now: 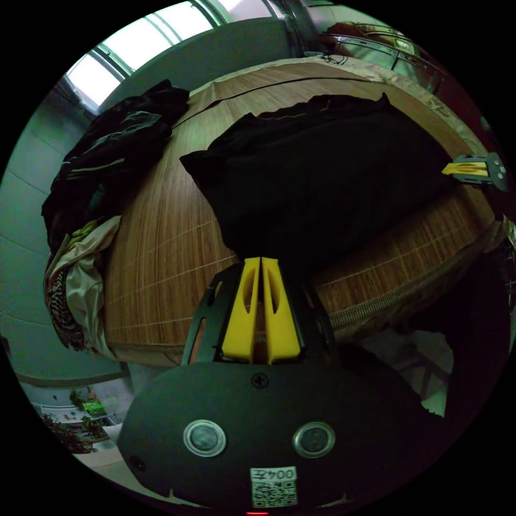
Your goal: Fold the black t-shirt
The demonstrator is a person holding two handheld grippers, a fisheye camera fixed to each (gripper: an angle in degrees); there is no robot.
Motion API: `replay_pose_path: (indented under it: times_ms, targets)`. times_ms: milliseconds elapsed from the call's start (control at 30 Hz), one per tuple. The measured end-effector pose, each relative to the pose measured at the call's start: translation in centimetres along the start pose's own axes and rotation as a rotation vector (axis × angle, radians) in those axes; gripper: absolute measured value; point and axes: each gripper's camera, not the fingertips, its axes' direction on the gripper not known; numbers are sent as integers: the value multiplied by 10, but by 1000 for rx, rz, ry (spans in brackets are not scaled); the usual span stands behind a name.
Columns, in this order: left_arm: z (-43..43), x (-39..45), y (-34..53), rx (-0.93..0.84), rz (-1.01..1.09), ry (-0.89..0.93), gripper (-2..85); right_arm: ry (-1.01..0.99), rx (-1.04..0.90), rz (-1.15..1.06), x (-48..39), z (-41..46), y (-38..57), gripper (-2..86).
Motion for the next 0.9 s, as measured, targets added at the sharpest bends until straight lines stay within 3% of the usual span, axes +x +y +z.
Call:
replay_pose_path:
  times_ms: [133, 267, 367, 633, 900]
  targets:
    - [0, 4, 8, -14, 40, -31, 12, -66, 27, 68, 16, 5, 16, -3]
    - [-2, -18, 19, -24, -66, 115, 20, -186, 24, 125, 44, 0, 34, 31]
    - [-19, -38, 41, 74, -144, 217, 37, -190, 98, 184, 69, -13, 64, 67]
    - [-15, -44, 93, 58, -158, 210, 94, -302, 31, 288, 111, 25, 153, 105]
    - [-1, -43, 115, 14, -138, 244, 77, -330, 50, 269, 121, 59, 191, 116]
